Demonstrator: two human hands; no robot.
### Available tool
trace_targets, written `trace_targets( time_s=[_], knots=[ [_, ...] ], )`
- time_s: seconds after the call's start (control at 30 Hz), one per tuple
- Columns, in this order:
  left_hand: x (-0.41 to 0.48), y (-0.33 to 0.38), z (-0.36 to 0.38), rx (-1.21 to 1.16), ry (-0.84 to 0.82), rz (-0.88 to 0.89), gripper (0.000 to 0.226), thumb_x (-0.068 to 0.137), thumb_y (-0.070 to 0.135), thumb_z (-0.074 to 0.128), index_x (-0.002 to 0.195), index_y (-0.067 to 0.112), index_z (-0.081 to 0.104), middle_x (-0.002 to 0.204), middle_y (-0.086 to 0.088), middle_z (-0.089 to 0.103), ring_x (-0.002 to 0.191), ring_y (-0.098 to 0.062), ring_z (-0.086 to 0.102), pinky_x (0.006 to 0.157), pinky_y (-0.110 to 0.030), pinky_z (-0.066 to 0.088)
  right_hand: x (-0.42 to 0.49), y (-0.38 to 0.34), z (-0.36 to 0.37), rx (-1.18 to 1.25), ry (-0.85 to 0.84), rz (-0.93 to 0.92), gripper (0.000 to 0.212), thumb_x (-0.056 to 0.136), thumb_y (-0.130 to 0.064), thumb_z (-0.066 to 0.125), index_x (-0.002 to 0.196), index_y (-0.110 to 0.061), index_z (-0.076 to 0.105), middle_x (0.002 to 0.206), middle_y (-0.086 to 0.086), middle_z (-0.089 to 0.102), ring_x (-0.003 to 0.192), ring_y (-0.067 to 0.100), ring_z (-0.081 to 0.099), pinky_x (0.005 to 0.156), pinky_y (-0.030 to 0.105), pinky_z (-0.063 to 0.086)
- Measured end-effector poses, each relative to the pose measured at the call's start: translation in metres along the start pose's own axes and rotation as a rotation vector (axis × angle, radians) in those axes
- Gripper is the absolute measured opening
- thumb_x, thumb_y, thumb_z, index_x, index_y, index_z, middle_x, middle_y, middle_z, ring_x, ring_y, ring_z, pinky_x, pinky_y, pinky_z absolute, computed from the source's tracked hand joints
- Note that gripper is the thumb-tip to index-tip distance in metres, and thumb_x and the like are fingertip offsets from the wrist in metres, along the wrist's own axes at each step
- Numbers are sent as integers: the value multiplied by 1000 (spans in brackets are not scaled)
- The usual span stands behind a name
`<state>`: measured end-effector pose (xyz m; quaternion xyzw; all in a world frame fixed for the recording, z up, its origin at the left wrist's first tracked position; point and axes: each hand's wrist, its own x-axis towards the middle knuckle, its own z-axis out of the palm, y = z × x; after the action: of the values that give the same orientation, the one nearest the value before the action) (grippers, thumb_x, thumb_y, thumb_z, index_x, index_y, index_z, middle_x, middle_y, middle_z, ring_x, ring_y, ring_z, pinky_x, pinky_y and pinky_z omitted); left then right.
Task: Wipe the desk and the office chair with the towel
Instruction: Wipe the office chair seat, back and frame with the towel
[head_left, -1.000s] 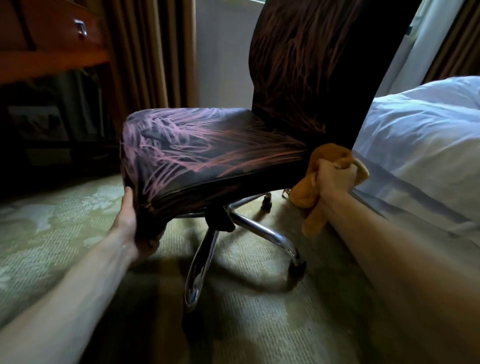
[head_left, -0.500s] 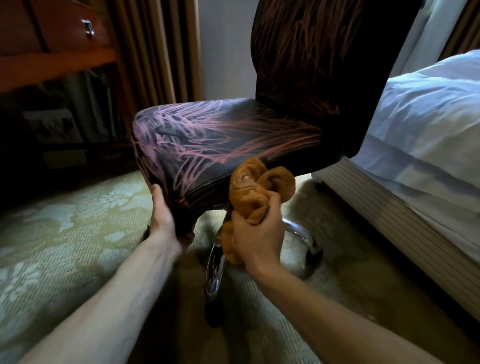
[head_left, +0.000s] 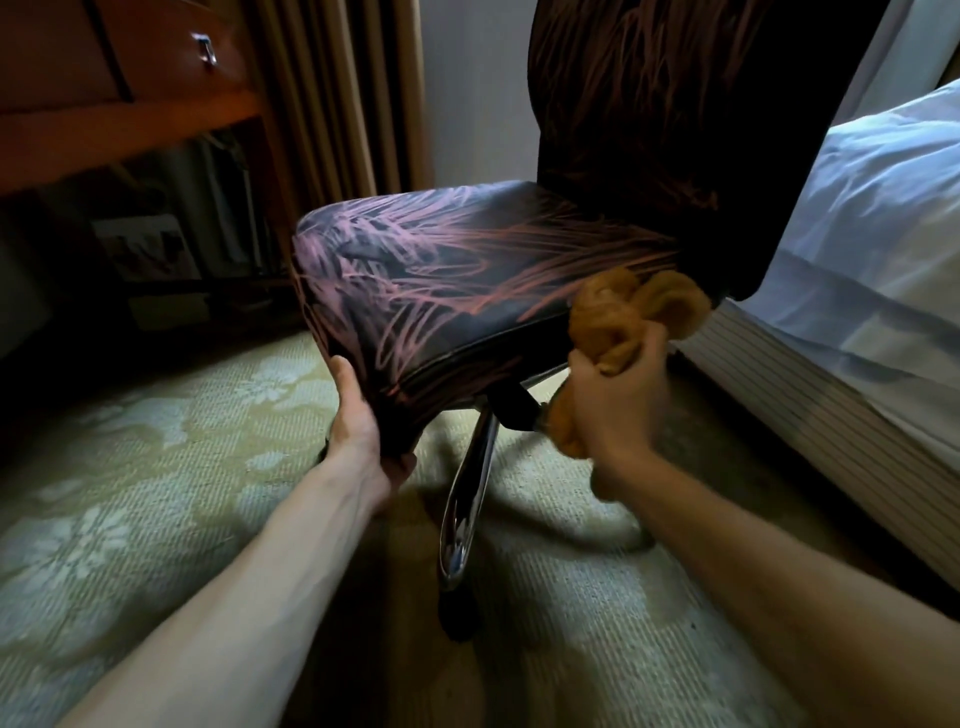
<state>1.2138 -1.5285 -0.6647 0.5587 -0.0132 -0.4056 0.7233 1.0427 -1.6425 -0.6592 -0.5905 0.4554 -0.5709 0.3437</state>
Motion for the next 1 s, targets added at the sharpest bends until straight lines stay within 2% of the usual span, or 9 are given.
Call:
trace_targets(
  time_s=[0.17, 0.3, 0.33, 0.43, 0.57, 0.67, 0.8, 0.93, 1.0],
  knots=[
    [-1, -1, 1, 49, 8, -23, 87, 82, 94, 31, 104, 19, 70, 69, -2, 66, 61, -19, 55, 58, -26, 39, -85, -22, 17, 54, -191, -103, 35, 70, -34, 69, 99, -28, 51, 76, -9, 61, 69, 14, 58, 64, 34, 46],
    [-10, 5, -1, 34, -97, -61, 92, 85, 91, 32, 133, 21, 67, 117, -14, 75, 102, -34, 73, 87, -48, 60, -97, -38, 3, 149, -261, -134, 33, 64, -37, 70, 95, -28, 61, 83, -16, 68, 79, 6, 66, 74, 28, 53],
    [-13, 6, 0, 38, -108, -63, 91, 86, 90, 31, 137, 22, 64, 117, -16, 75, 101, -35, 74, 78, -49, 62, -85, -41, 0, 197, -188, -101, 28, 66, -32, 72, 92, -28, 62, 81, -19, 67, 78, 0, 64, 74, 23, 52],
    [-18, 6, 0, 73, -59, -66, 99, 87, 90, 20, 133, 17, 67, 78, -3, 77, 57, -14, 70, 44, -24, 52, -31, -51, -15, 288, 87, 61, 22, 76, -14, 73, 92, -25, 64, 81, -16, 64, 66, -7, 59, 71, 23, 50],
    [-19, 4, 2, 45, -25, -65, 102, 89, 87, 4, 123, 19, 71, 70, -5, 74, 51, -17, 66, 45, -20, 48, 25, -49, -46, 273, 247, 127, 44, 78, -18, 67, 121, -14, 58, 95, -4, 62, 71, 1, 62, 65, 24, 52],
    [-25, 0, 8, 9, 0, -73, 90, 97, 79, 9, 134, 19, 65, 104, -9, 76, 69, -21, 66, 53, -21, 48, 25, -36, -46, 117, 75, 137, 40, 85, -16, 68, 116, -27, 44, 98, -7, 57, 85, 6, 59, 80, 32, 54],
    [-36, -8, 20, 26, 29, -76, 77, 103, 70, 16, 147, 19, 52, 137, -11, 66, 110, -31, 68, 64, -28, 47, -34, -11, -9, 7, -151, 85, 36, 85, -10, 70, 107, -21, 43, 84, -3, 52, 70, 4, 55, 64, 32, 43],
    [-39, -22, 34, -31, 0, -73, 79, 103, 70, 16, 149, 16, 51, 142, -15, 62, 128, -35, 61, 94, -37, 52, -85, -13, 14, 37, -80, -1, 43, 83, -13, 72, 111, -24, 42, 86, -14, 55, 75, 17, 55, 68, 41, 46],
    [-39, -30, 42, -78, -25, -85, 83, 101, 73, 16, 147, 15, 54, 140, -16, 63, 126, -37, 61, 110, -48, 47, -102, -10, 2, 38, -170, -93, 47, 81, -16, 75, 116, -26, 45, 89, -14, 58, 78, 17, 59, 69, 42, 50]
  ],
)
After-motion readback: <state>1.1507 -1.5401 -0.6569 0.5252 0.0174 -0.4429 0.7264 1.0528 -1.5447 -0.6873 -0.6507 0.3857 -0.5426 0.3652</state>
